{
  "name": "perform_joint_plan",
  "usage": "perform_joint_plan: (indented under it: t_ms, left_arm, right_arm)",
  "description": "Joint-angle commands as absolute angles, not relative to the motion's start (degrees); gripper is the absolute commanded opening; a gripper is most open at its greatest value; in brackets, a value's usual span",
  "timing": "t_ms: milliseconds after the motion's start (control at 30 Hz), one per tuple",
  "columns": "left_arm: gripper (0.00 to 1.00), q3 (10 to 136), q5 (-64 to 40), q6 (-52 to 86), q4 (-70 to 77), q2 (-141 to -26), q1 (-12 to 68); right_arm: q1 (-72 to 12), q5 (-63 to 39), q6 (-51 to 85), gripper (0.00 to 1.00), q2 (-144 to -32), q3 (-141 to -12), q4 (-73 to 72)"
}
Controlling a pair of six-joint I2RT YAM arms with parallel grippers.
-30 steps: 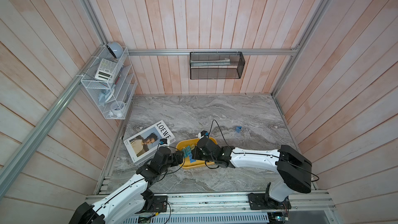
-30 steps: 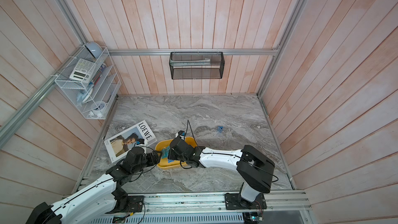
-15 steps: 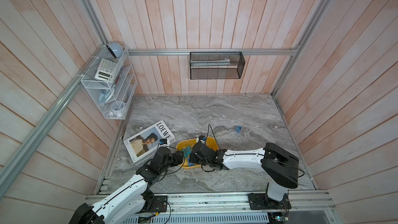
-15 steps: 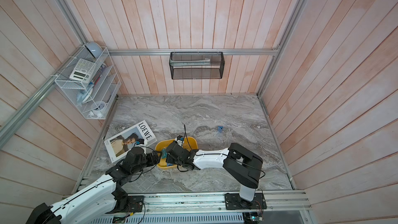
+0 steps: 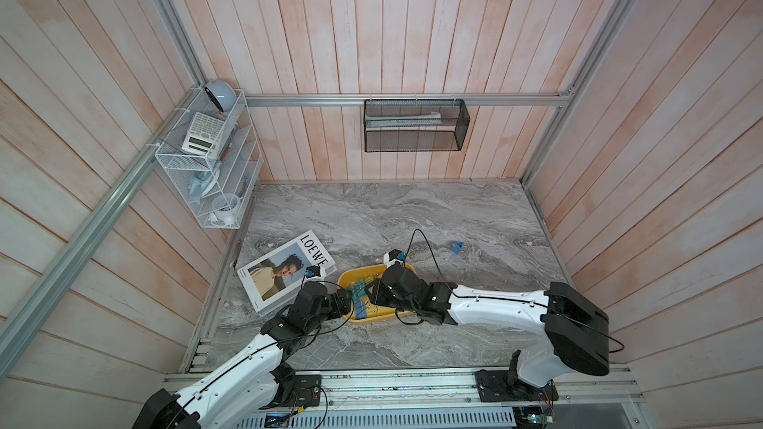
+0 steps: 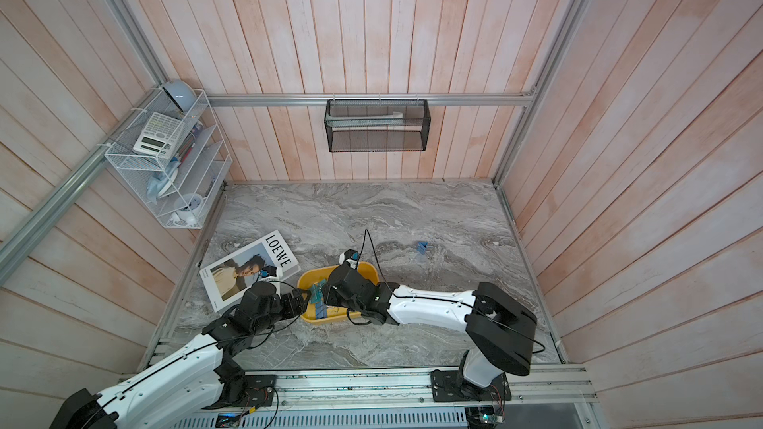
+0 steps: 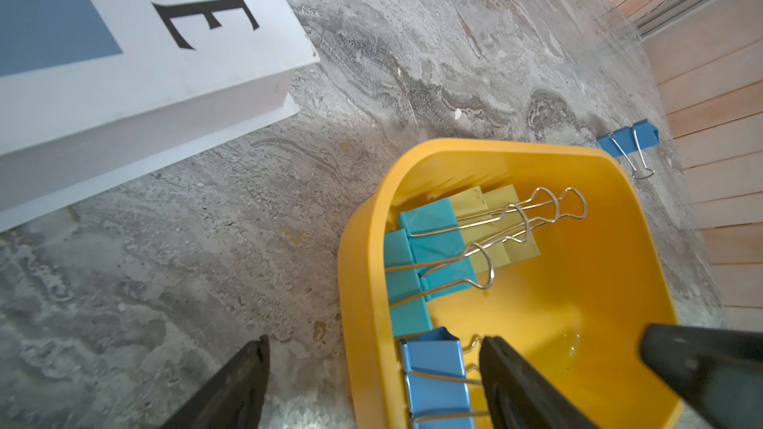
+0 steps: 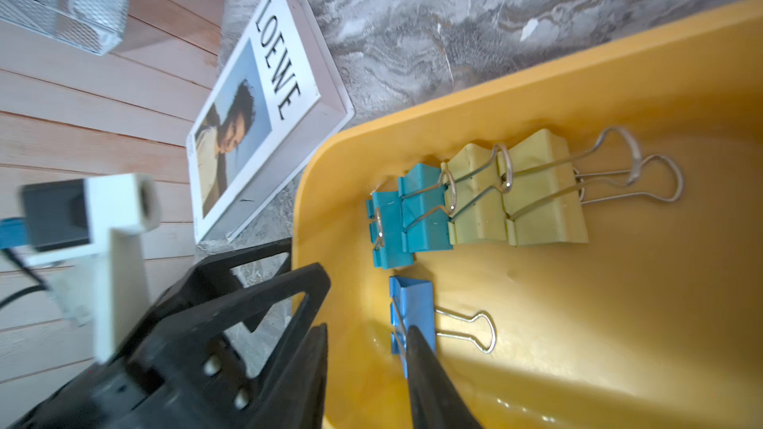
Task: Put the binder clips in the storage box
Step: Place the binder clip in the storage box, then pick up the binder clip at the center of the board.
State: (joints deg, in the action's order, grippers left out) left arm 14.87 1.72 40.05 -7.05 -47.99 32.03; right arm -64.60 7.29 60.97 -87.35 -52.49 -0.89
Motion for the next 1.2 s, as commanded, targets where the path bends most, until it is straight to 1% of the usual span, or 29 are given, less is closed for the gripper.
perform_joint_plan:
  t_ms: [0,33,100,133,267,433,500,600,667,900,1100,1167]
  left_arm:
    - [0.86,14.03,1.19,39.20,-6.56,-47.90,31.82]
    - [0.86,14.03,1.18,39.20,-6.57,-47.91,31.82]
    - [0.86,14.06,1.21,39.20,-6.50,-47.89,31.86]
    - [0.86,14.05,1.19,39.20,-6.54,-47.82,31.82]
    - [0.86,14.05,0.99,39.20,-6.42,-48.04,31.82]
    - [0.86,14.15,0.89,39.11,-6.34,-48.35,31.82]
    - [0.86,14.24,0.88,39.03,-6.25,-48.69,31.82]
    - [0.86,14.32,0.79,38.98,-6.07,-49.17,31.82]
    - [0.86,14.33,0.62,38.94,-5.96,-49.38,31.82]
    - [0.86,14.39,0.44,38.85,-5.84,-49.42,31.82]
    - [0.87,14.41,0.52,38.86,-5.83,-49.53,31.82]
    - [0.87,14.34,0.53,38.85,-5.80,-49.32,31.82]
  right_arm:
    - [-64.03,10.90,53.31,0.36,-80.33,-52.12,7.95]
    - [-64.05,13.79,52.70,0.36,-77.94,-51.97,10.84]
    - [-63.57,20.90,47.33,0.36,-73.13,-50.59,15.46]
    - [-62.18,22.02,45.26,0.36,-71.21,-50.22,18.39]
    - [-50.24,20.72,34.81,0.36,-67.32,-49.13,29.90]
    - [-37.02,17.47,22.84,0.36,-67.33,-49.72,36.14]
    - [-31.72,14.36,20.15,0.36,-69.37,-51.71,38.85]
    - [-27.25,13.47,17.42,0.36,-73.22,-53.80,40.73]
    - [-24.57,9.84,15.12,0.36,-76.31,-55.68,41.13]
    - [-19.62,6.72,8.22,0.36,-85.84,-60.35,39.33]
    - [-14.14,-2.89,2.78,0.36,-94.78,-68.68,44.28]
    - [-13.99,-3.14,2.11,0.36,-97.48,-70.19,44.79]
